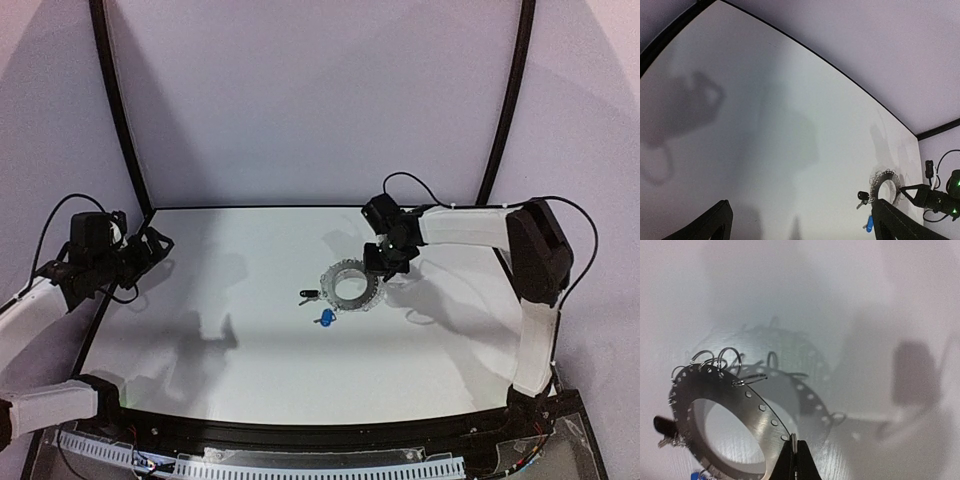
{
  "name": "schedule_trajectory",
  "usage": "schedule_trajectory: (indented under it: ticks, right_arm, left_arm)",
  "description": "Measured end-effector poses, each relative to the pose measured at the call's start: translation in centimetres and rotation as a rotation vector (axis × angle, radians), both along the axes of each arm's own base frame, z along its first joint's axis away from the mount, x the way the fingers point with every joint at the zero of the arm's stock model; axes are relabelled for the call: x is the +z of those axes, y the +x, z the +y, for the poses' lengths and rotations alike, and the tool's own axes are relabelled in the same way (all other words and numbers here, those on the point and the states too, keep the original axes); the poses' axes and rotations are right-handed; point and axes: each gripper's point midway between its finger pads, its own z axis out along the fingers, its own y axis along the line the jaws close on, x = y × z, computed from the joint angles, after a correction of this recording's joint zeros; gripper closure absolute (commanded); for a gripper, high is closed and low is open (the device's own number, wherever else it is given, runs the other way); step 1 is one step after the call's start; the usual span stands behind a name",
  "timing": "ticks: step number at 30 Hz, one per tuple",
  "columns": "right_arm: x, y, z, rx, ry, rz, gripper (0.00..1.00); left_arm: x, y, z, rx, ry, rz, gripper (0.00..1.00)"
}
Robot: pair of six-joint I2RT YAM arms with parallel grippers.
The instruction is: Remove the keys from the keyring
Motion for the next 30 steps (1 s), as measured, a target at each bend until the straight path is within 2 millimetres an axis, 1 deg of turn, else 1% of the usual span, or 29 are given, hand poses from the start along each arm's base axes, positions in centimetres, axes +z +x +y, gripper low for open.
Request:
schedule_trajectory:
  ticks: [3, 4, 5, 7, 10, 11, 12, 13, 14, 15, 16, 17, 18, 20, 21, 22, 24, 25, 28, 30]
  right_arm:
    - [4.7, 0.3, 1.6, 0.219, -0.022, -0.156, 1.0]
    - [7.2, 0.0, 2.5, 0.306, -0.035, -0.233, 1.0]
    - [9.5, -0.3, 3.3, 0.386, -0.053, -0.307, 1.0]
    - [12.8, -0.8, 4.5, 0.493, -0.085, -0.415, 1.0]
    - [18.8, -2.5, 6.9, 0.694, -0.167, -0.623, 1.0]
    - [19.3, -2.6, 7.1, 0.71, -0.177, -0.642, 1.0]
    - [20.9, -3.4, 7.9, 0.782, -0.218, -0.709, 1.0]
    - [21.2, -3.5, 8.1, 0.796, -0.227, -0.722, 1.0]
    - [22.2, -4.2, 8.6, 0.855, -0.266, -0.771, 1.0]
    - [22.5, -4.4, 8.7, 0.876, -0.281, -0.788, 1.0]
    - [22.9, -4.7, 9.0, 0.906, -0.303, -0.807, 1.0]
    - [23.2, -4.9, 9.0, 0.918, -0.311, -0.818, 1.0]
    - [23.8, -5.3, 9.3, 0.949, -0.328, -0.842, 1.0]
    - [24.6, -5.9, 9.5, 0.974, -0.339, -0.867, 1.0]
    - [25.0, -6.2, 9.6, 0.985, -0.339, -0.878, 1.0]
    - [25.5, -6.7, 9.8, 1.002, -0.334, -0.896, 1.0]
    - [26.2, -7.4, 10.2, 1.02, -0.323, -0.915, 1.0]
    - [27.1, -8.4, 10.7, 1.042, -0.307, -0.944, 1.0]
    - [29.1, -10.3, 11.6, 1.072, -0.261, -1.007, 1.0]
    - [29.6, -10.9, 11.8, 1.083, -0.245, -1.021, 1.0]
  left_arm:
    - [0.5, 0.5, -1.2, -0.058, -0.03, -0.026, 0.0]
    - [0.7, 0.7, -1.7, -0.083, -0.045, -0.031, 0.0]
    - [0.8, 1.0, -2.3, -0.112, -0.062, -0.033, 0.0]
    - [1.2, 1.4, -3.2, -0.155, -0.091, -0.041, 0.0]
    - [2.4, 2.8, -6.0, -0.292, -0.167, -0.066, 0.0]
    - [2.6, 2.9, -6.4, -0.31, -0.175, -0.071, 0.0]
    - [3.1, 3.1, -7.7, -0.374, -0.199, -0.079, 0.0]
    - [3.3, 3.1, -8.0, -0.392, -0.204, -0.083, 0.0]
    - [3.9, 2.9, -9.6, -0.467, -0.216, -0.098, 0.0]
    - [4.2, 2.8, -10.2, -0.492, -0.217, -0.105, 0.0]
    - [4.8, 2.4, -11.4, -0.552, -0.21, -0.122, 0.0]
    - [5.3, 2.2, -12.2, -0.591, -0.202, -0.14, 0.0]
    - [6.7, 1.3, -14.1, -0.677, -0.183, -0.183, 0.0]
    - [8.3, -0.2, -16.6, -0.795, -0.143, -0.249, 0.0]
    - [8.8, -0.7, -17.3, -0.832, -0.127, -0.271, 0.0]
    - [9.5, -1.7, -18.5, -0.89, -0.103, -0.304, 0.0]
    - [10.0, -2.6, -19.5, -0.944, -0.077, -0.335, 0.0]
    - [10.3, -3.5, -20.5, -0.996, -0.053, -0.364, 0.0]
    - [10.2, -5.3, -22.1, -1.086, -0.004, -0.397, 0.0]
    - [10.2, -5.7, -22.7, -1.109, 0.021, -0.414, 0.0]
